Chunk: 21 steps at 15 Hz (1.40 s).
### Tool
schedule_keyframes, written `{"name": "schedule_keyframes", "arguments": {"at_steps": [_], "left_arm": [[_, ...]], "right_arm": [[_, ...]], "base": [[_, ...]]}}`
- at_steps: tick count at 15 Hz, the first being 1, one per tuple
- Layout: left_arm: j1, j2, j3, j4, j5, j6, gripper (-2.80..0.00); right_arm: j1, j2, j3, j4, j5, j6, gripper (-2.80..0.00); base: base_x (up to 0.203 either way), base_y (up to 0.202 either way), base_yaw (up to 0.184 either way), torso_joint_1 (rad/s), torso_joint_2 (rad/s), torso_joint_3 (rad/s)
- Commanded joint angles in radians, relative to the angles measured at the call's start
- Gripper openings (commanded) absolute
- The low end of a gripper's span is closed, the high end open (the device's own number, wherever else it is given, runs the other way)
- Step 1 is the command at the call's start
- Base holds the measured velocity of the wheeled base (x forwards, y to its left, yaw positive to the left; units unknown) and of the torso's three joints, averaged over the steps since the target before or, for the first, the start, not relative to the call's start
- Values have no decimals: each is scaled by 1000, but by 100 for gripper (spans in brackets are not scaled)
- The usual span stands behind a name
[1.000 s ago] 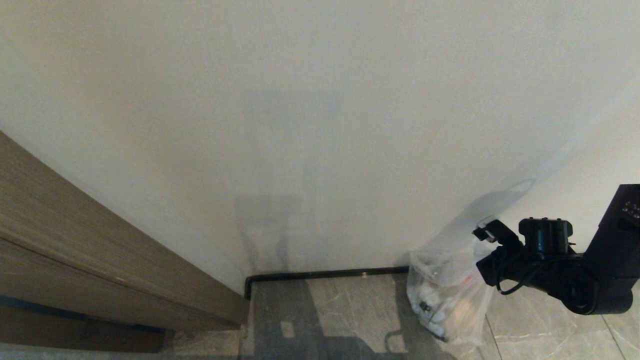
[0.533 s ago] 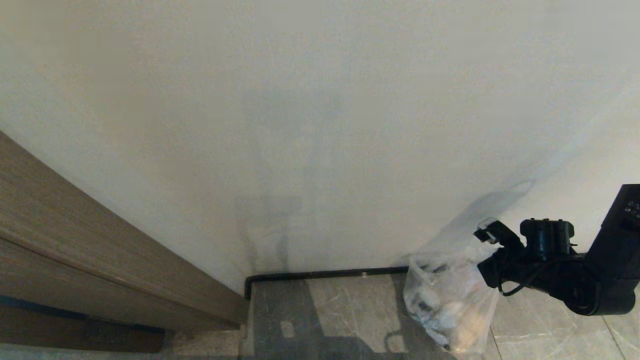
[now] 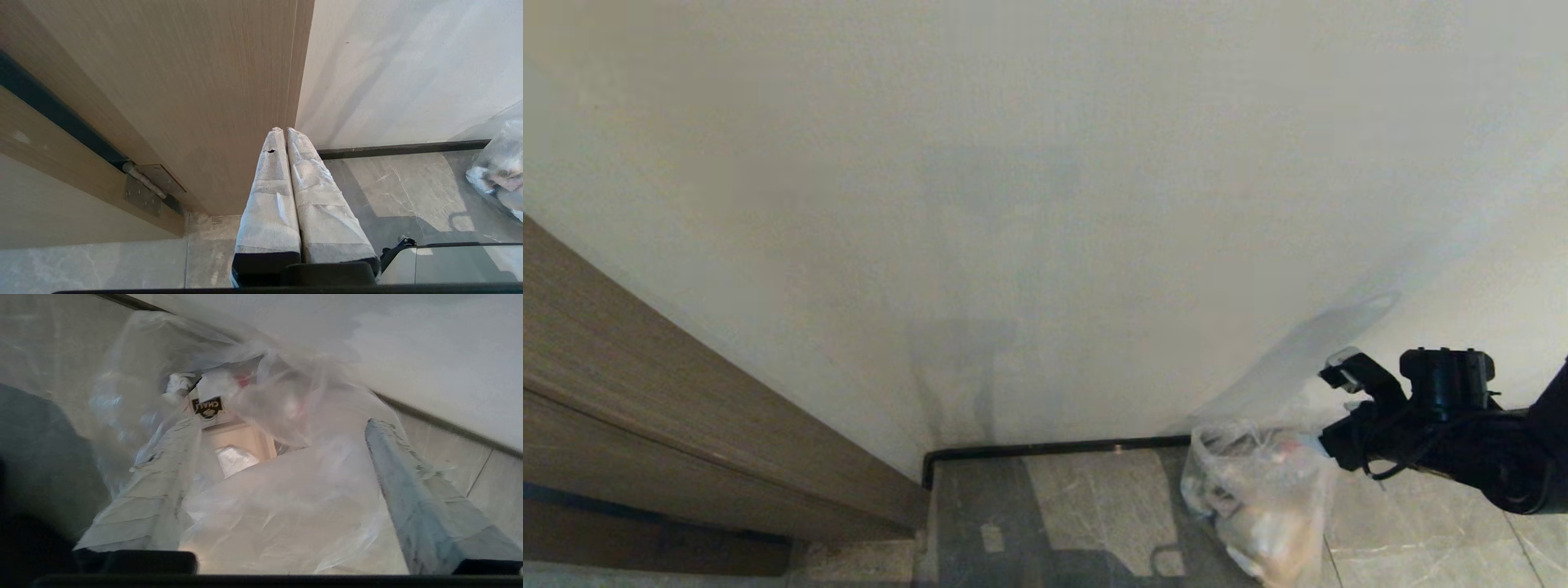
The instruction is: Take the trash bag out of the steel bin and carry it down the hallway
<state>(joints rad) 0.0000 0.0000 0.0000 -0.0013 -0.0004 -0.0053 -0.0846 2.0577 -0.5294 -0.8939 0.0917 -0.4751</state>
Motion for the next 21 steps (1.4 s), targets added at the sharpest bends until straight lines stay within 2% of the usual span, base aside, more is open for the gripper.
{"name": "schedule_keyframes", "arguments": {"at_steps": [1, 2, 6, 9, 13, 16, 18, 21], "left_arm": [[0, 0, 0, 0, 0, -1, -280], [0, 0, 0, 0, 0, -1, -280], [0, 0, 0, 1, 0, -1, -280], [0, 0, 0, 0, 0, -1, -280], [0, 0, 0, 0, 0, -1, -280], [0, 0, 0, 0, 0, -1, -280], [0, 0, 0, 0, 0, -1, -280], [0, 0, 0, 0, 0, -1, -280]], "right_arm": [[-14, -94, 19, 29, 4, 6, 0], [-23, -126, 25, 63, 8, 11, -280], [-35, -287, 32, 160, 13, 64, -280], [-35, -457, 46, 294, 19, 123, -280], [-34, -690, 94, 424, 47, 233, -280], [-34, -932, 145, 553, 69, 319, -280], [-30, -1164, 165, 719, 93, 356, -280], [16, -1514, 224, 891, 50, 408, -280]], "base": [[0, 0, 0, 0, 0, 0], [0, 0, 0, 0, 0, 0], [0, 0, 0, 0, 0, 0], [0, 0, 0, 0, 0, 0], [0, 0, 0, 0, 0, 0], [0, 0, 0, 0, 0, 0], [0, 0, 0, 0, 0, 0], [0, 0, 0, 0, 0, 0]]}}
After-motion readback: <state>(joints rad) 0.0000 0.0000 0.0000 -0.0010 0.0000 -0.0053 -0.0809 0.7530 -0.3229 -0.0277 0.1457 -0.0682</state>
